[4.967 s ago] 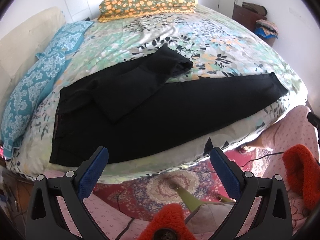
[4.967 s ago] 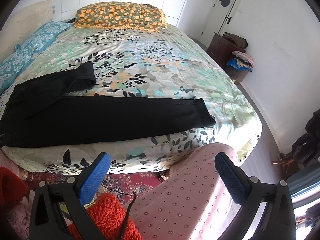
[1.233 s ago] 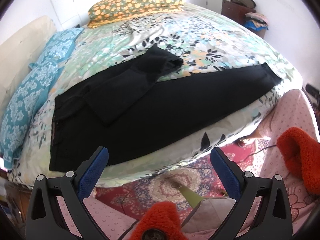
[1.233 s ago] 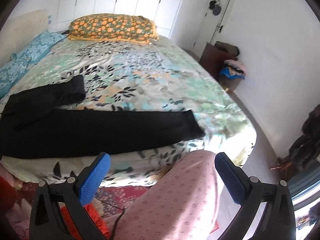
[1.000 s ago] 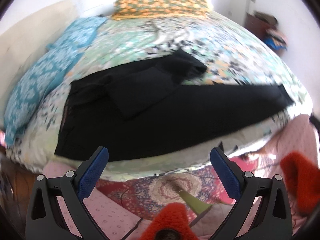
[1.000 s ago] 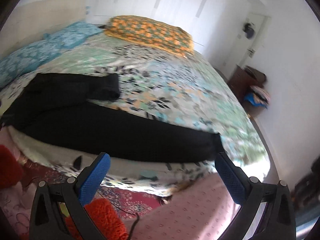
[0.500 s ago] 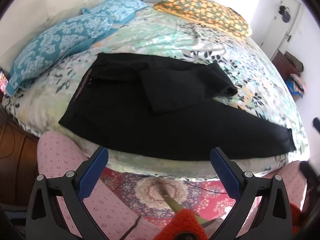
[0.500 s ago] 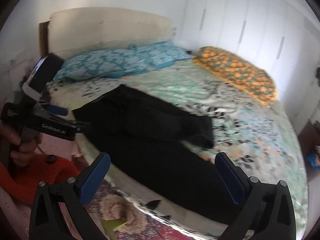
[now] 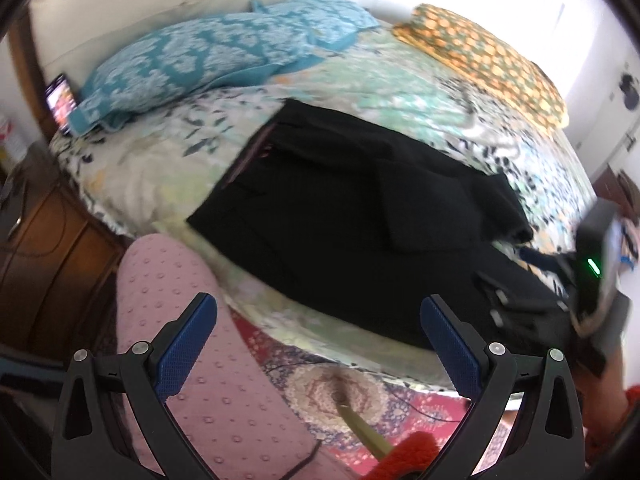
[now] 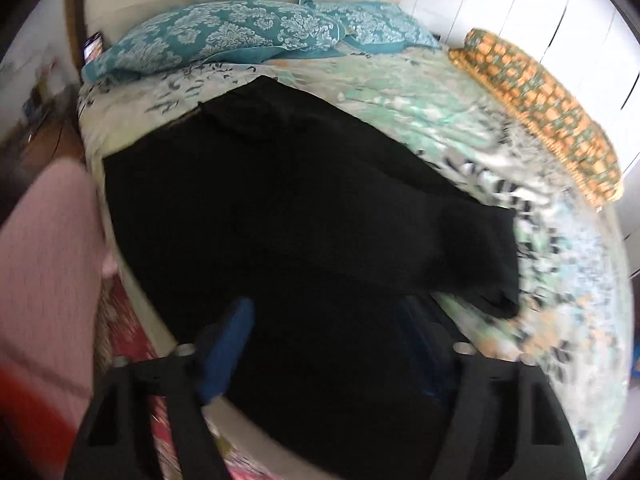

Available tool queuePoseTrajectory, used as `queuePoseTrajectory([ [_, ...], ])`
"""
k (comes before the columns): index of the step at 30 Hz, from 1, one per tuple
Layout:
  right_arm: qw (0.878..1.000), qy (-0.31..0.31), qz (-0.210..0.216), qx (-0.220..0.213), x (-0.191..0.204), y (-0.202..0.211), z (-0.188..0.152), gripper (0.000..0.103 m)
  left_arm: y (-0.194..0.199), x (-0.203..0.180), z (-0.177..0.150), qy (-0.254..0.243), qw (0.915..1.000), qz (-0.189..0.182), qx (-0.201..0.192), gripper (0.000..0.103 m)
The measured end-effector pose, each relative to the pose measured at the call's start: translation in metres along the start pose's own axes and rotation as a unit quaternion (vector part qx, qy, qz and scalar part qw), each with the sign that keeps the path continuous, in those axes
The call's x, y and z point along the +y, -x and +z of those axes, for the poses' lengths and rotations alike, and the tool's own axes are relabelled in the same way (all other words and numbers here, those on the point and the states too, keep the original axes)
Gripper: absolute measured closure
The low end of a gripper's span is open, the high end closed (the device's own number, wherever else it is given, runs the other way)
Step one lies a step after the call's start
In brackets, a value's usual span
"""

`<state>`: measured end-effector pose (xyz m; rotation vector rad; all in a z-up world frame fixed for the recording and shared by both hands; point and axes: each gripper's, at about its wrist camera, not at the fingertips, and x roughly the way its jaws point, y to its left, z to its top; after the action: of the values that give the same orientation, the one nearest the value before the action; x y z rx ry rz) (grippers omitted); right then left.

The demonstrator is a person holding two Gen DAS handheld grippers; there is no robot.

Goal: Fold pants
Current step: 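Lower the right gripper onto the trouser leg hem and close it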

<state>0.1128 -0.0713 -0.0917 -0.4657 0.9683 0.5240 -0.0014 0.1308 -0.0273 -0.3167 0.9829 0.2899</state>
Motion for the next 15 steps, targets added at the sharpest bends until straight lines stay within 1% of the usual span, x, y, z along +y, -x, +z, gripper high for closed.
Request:
queuePoseTrajectory([
  [3, 1.000, -0.002, 0.011, 0.001, 0.025, -0.026, 0.031, 0.032, 0.000, 0.012, 0.000, 0.015, 0.9999, 0.004, 0.000, 0.001],
  [5, 1.000, 0.011, -0.002, 0.012, 0.046, -0.048, 0.053, 0.032, -0.003, 0.019, 0.000, 0.024, 0.9997, 0.002, 0.004, 0.001],
  [8, 0.997, 0.056, -0.040, 0.037, 0.084, -0.085, 0.074, 0.032, -0.007, 0.025, 0.001, 0.033, 0.9994, -0.002, 0.010, 0.001],
  [10, 0.990, 0.092, -0.084, 0.061, 0.098, -0.109, 0.077, 0.033, -0.010, 0.027, 0.002, 0.033, 0.9993, -0.007, 0.014, 0.001],
  [11, 0.986, 0.106, -0.106, 0.071, 0.098, -0.118, 0.076, 0.038, -0.010, 0.027, 0.003, 0.032, 0.9993, -0.010, 0.015, 0.001],
  [12, 0.983, 0.114, -0.125, 0.074, 0.093, -0.123, 0.074, 0.066, -0.010, 0.027, 0.002, 0.031, 0.9993, -0.011, 0.016, 0.001],
  [13, 0.982, 0.112, -0.128, 0.078, 0.084, -0.123, 0.071, 0.080, -0.009, 0.027, 0.002, 0.029, 0.9994, -0.012, 0.017, 0.001],
  [14, 0.985, 0.091, -0.120, 0.081, 0.067, -0.116, 0.069, 0.082, -0.009, 0.027, 0.002, 0.028, 0.9994, -0.013, 0.017, 0.001],
  [15, 0.990, 0.058, -0.103, 0.075, 0.046, -0.103, 0.067, 0.087, -0.009, 0.028, 0.003, 0.028, 0.9994, -0.012, 0.016, 0.001],
])
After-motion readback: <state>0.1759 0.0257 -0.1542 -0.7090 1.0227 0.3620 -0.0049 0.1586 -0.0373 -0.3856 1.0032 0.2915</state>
